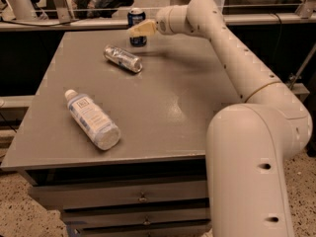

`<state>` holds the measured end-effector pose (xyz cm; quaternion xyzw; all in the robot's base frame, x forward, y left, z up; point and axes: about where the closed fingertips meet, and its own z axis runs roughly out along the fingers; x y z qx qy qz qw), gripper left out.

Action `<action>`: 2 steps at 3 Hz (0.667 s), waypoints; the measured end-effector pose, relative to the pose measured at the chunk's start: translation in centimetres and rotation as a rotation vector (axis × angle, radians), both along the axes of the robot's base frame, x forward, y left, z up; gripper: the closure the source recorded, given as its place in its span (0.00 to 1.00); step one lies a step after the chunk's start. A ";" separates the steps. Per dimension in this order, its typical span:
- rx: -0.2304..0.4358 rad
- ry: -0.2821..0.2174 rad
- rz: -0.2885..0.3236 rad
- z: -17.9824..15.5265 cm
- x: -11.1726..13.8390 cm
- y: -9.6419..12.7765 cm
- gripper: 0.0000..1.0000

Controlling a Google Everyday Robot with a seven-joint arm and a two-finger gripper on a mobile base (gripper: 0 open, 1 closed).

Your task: Pick pepsi can

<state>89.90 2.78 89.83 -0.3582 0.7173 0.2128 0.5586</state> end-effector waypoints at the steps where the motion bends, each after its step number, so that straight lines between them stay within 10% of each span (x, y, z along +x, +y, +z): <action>1: 0.024 0.005 -0.013 -0.9 1.6 0.5 0.16; 2: 0.051 0.012 -0.017 -1.3 2.5 1.2 0.40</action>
Offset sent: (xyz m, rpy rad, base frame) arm 0.0413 0.0122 -0.0111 0.0835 0.0128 -0.0309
